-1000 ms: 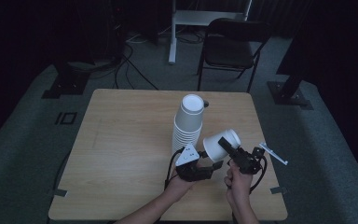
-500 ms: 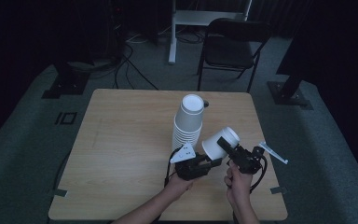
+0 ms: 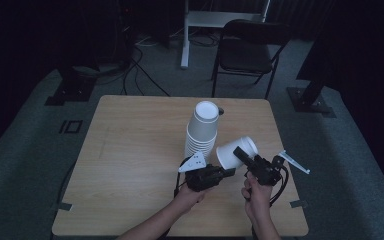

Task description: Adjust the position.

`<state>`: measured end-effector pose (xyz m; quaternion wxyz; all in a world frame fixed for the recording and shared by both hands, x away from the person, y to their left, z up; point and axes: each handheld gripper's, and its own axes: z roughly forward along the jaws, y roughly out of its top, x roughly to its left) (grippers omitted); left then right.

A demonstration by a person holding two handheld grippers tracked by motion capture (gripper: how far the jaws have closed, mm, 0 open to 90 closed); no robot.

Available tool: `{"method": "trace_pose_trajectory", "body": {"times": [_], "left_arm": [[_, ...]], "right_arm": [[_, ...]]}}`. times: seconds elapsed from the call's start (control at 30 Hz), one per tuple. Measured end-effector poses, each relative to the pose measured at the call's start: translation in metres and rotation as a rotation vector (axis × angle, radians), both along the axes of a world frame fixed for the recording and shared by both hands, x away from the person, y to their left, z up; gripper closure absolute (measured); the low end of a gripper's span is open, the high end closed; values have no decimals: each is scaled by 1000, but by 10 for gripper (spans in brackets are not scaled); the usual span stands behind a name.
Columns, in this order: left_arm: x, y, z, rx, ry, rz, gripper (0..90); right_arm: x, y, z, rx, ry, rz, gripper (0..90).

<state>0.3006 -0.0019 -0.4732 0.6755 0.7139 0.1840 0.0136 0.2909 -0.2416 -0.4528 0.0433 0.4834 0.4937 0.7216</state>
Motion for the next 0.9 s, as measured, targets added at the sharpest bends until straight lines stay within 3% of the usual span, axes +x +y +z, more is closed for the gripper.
{"method": "trace_pose_trajectory", "body": {"times": [0.13,0.27,0.43,0.53,0.6,0.77,0.9], "left_arm": [[-2,2,3,38,-36,9,842],[-3,4,3,84,-60,18,843],[-7,7,3,160,-118,34,843],[-11,9,2,219,-151,23,843],[-13,10,1,257,-165,18,843],[-16,13,-1,315,-183,-6,842],[-20,15,-2,392,-228,-22,842]], "right_arm": [[2,0,3,-26,-29,14,196],[3,-1,10,-112,-35,8,186],[2,-8,18,-169,-34,-20,193],[1,-12,24,-198,-48,-4,193],[2,-13,28,-235,-79,58,191],[1,-16,36,-308,-128,97,190],[1,-21,43,-340,-121,170,164]]}}
